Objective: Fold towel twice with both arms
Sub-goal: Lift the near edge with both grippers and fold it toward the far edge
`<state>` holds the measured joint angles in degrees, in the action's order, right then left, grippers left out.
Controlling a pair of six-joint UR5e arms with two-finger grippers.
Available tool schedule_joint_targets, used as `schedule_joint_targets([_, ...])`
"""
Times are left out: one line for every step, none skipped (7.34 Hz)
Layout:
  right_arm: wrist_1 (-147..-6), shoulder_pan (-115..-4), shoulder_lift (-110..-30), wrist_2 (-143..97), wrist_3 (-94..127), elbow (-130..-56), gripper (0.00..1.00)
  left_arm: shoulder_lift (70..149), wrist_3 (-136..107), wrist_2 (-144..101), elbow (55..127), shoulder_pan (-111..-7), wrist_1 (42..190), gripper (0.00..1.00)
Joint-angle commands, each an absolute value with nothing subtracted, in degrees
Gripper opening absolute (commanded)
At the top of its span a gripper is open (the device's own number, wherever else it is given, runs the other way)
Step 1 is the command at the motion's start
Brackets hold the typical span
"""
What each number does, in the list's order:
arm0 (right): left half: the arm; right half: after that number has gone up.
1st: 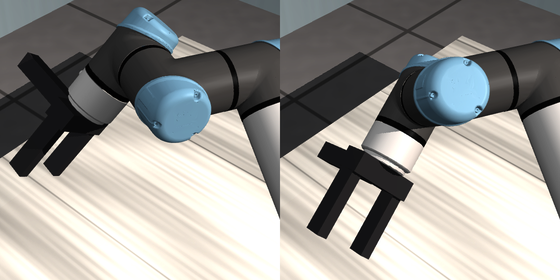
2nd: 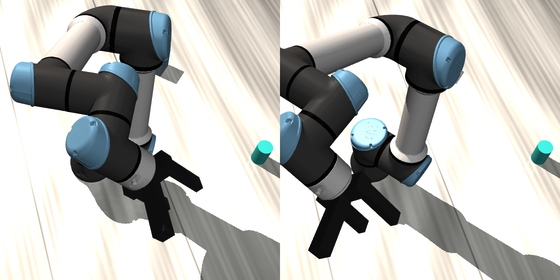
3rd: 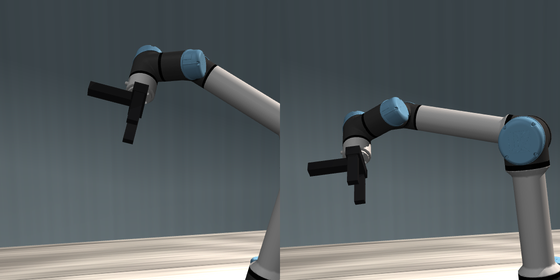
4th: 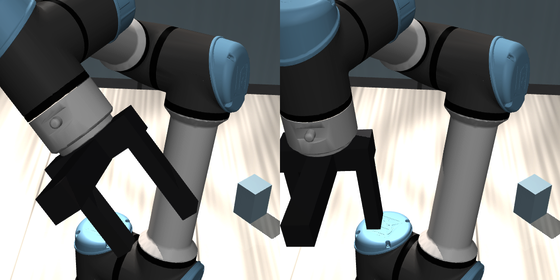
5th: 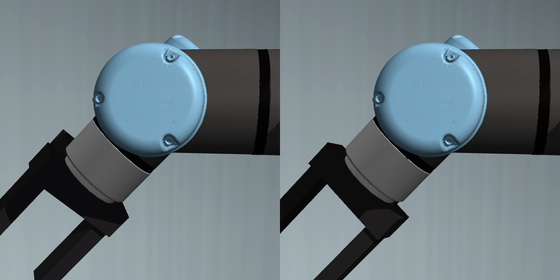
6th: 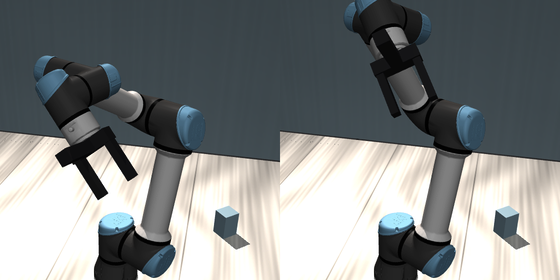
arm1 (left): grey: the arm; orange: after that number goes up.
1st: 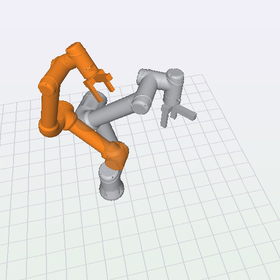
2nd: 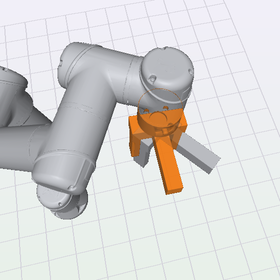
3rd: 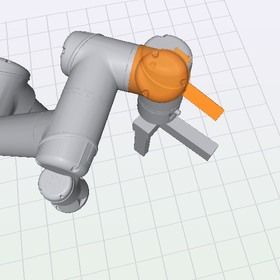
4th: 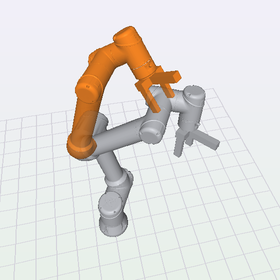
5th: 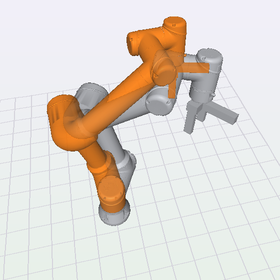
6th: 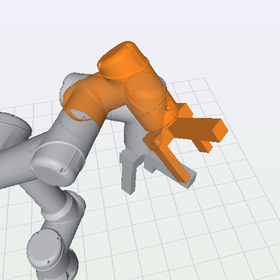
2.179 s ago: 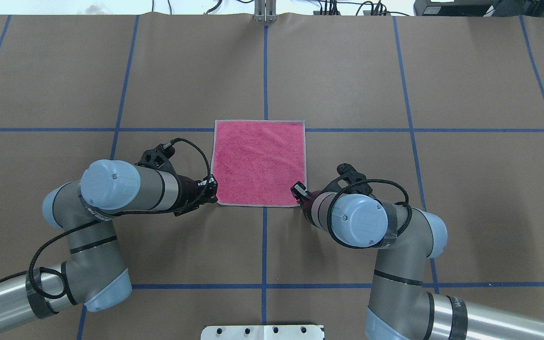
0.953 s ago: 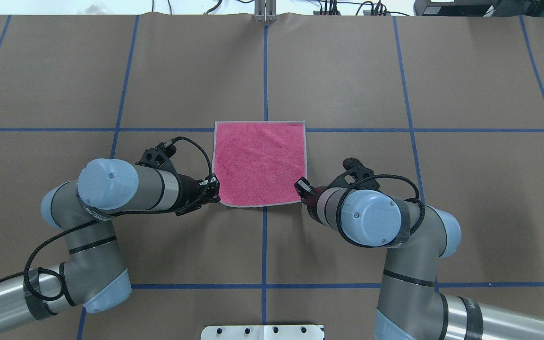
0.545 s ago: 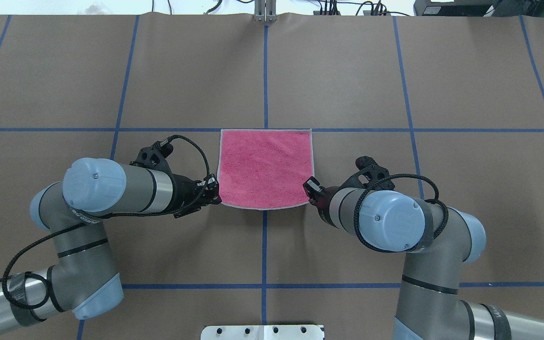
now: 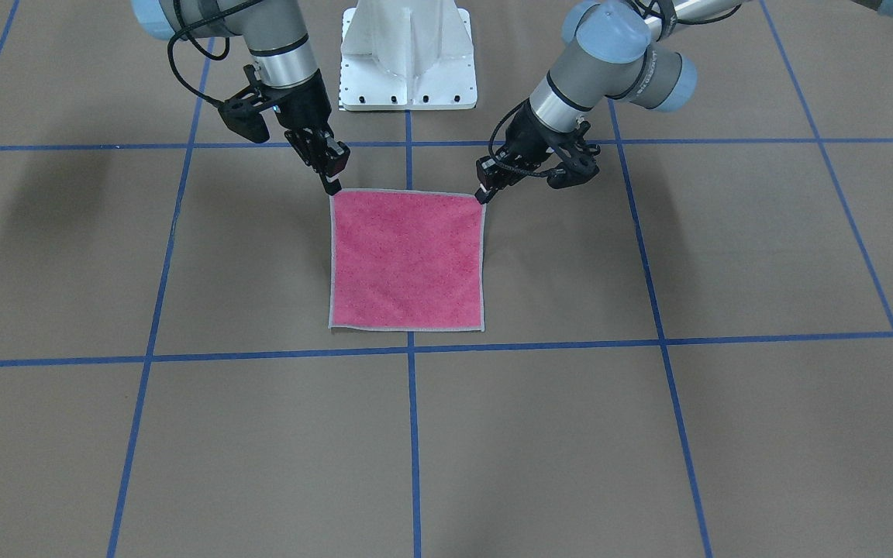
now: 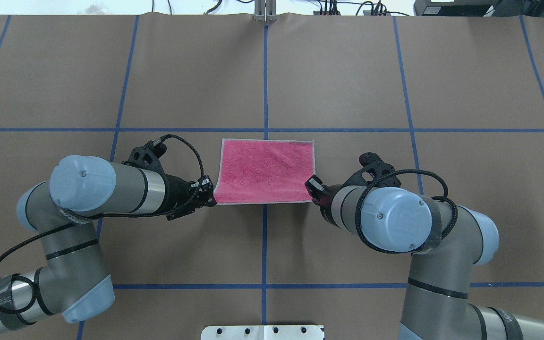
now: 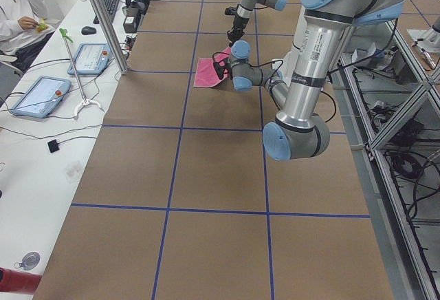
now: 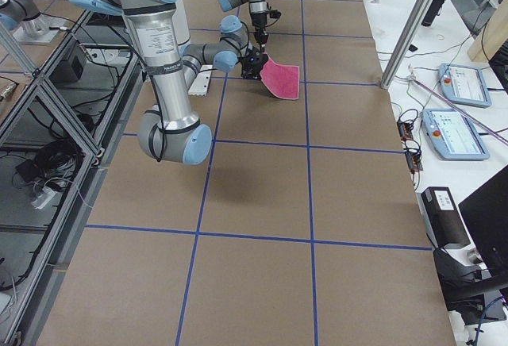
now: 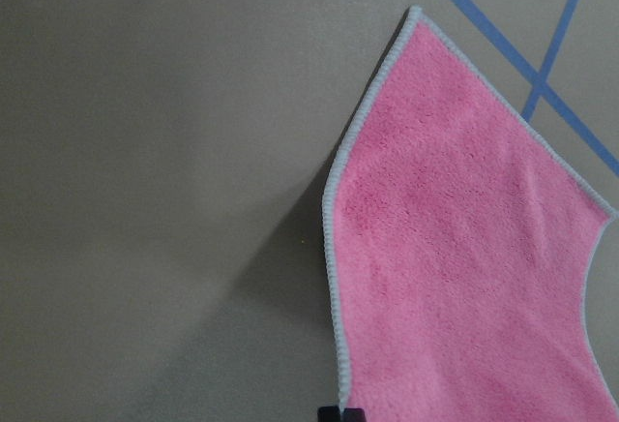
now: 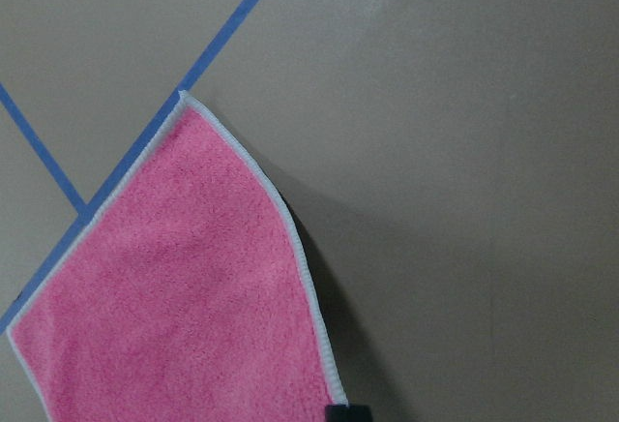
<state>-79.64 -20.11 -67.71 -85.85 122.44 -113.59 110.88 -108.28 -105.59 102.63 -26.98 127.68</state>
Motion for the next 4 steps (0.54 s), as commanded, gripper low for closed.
schedule_joint_targets([-79.2,-22.4,-65.9,-85.9,121.1,-109.5,0.00,112.2,-108.3,-105.3,101.3,-27.7,126.7,0.00])
schedule_joint_targets([-79.2,-23.2,-65.4,-85.9,120.2,-108.9,0.00,114.2,-108.2,-105.3,99.3,-28.7,126.7,0.00])
schedule_joint_targets([-79.3,-23.7,-65.1,-85.9,120.0,-108.7,0.00,116.9,-108.2,-105.3,96.4,-29.7,126.7,0.00])
schedule_joint_targets([-79.3,-24.2,-65.0,-86.0,120.0,-108.7,0.00,118.8,-108.2,-105.3,94.3,-30.5,126.7,0.00])
